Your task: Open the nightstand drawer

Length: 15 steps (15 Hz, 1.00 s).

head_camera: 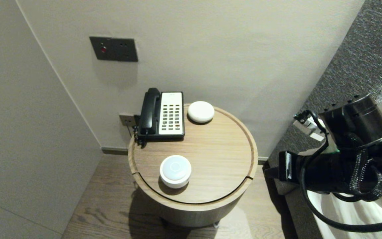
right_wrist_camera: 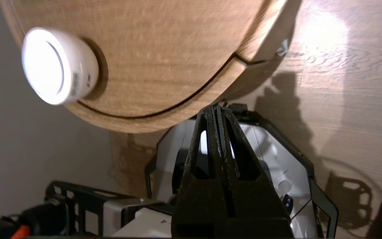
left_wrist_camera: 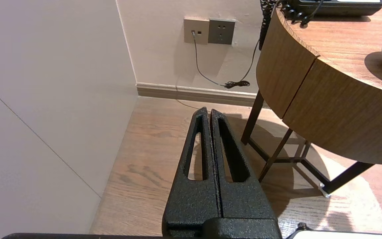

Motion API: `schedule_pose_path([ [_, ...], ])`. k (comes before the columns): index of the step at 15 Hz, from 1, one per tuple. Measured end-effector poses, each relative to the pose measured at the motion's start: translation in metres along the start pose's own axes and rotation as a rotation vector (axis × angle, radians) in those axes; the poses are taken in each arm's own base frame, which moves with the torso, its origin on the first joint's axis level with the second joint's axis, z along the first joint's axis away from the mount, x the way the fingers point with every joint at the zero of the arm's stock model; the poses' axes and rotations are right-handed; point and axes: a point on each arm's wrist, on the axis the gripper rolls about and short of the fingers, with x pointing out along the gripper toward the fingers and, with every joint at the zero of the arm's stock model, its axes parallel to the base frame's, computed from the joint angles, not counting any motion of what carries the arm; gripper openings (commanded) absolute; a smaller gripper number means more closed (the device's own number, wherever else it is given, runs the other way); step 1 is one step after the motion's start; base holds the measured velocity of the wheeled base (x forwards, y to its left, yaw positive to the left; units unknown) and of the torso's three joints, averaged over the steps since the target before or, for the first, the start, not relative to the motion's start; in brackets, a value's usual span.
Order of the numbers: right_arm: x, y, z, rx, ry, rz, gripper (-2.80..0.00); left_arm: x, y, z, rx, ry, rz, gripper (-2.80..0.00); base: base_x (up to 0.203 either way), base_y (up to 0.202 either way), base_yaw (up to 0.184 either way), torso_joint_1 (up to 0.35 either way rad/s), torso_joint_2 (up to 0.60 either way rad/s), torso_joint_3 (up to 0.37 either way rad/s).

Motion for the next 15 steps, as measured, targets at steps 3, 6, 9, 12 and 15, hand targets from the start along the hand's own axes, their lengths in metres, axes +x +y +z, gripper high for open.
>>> schedule_pose_path([
  [3,0.023,0.008,-0.008,-0.030,0.042,0.011,-2.80,0.000,0.000,0.000,0.000,0.000,0.000,-2.80,0.000,0.000,0.000,0.000,0.00,0.000],
  [6,0.046,0.015,-0.010,-0.044,0.044,0.027,-2.80,0.000,0.000,0.000,0.000,0.000,0.000,-2.80,0.000,0.000,0.000,0.000,0.00,0.000],
  [9,0.062,0.015,-0.011,-0.048,0.063,0.016,-2.80,0.000,0.000,0.000,0.000,0.000,0.000,-2.80,0.000,0.000,0.000,0.000,0.00,0.000],
  [12,0.071,0.013,-0.015,-0.052,0.087,-0.003,-2.80,0.000,0.000,0.000,0.000,0.000,0.000,-2.80,0.000,0.000,0.000,0.000,0.00,0.000],
  [15,0.079,0.012,-0.017,-0.053,0.098,-0.010,-2.80,0.000,0.000,0.000,0.000,0.000,0.000,-2.80,0.000,0.000,0.000,0.000,0.00,0.000],
])
